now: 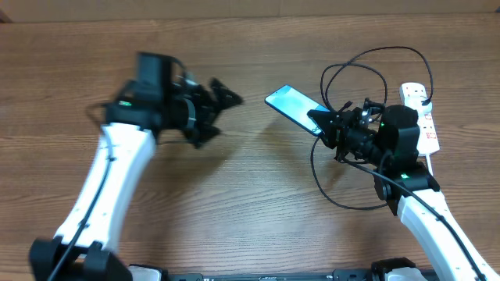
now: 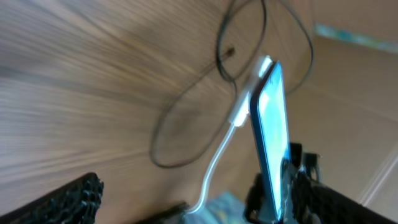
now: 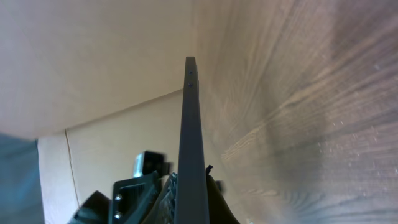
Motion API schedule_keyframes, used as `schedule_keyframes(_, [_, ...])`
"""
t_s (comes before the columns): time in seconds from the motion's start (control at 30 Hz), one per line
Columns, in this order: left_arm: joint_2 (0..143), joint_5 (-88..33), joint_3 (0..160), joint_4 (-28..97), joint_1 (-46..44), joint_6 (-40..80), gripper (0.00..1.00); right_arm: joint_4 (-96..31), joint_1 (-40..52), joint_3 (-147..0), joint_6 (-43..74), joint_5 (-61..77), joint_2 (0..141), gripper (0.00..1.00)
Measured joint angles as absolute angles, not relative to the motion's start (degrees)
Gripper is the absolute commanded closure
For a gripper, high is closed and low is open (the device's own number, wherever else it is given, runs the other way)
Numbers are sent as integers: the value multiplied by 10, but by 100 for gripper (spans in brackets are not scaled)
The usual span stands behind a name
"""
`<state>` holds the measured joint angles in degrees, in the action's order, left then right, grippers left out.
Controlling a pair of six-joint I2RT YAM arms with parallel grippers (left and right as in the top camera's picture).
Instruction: Plug charger to phone and switch on socket
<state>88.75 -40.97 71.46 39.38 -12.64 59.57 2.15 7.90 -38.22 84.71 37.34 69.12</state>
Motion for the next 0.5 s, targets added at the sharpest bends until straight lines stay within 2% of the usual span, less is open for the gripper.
schedule_keyframes(0.17, [917, -443, 677, 306, -185, 727, 5, 23, 79, -382, 900, 377, 723, 96])
schedule_keyframes(0.4, [938, -455, 677, 299, -201, 815, 11, 69, 104, -381, 956, 391, 755, 96])
schedule_keyframes(0.5, [942, -455, 677, 299, -201, 840, 18, 80, 131, -381, 965, 397, 756, 96])
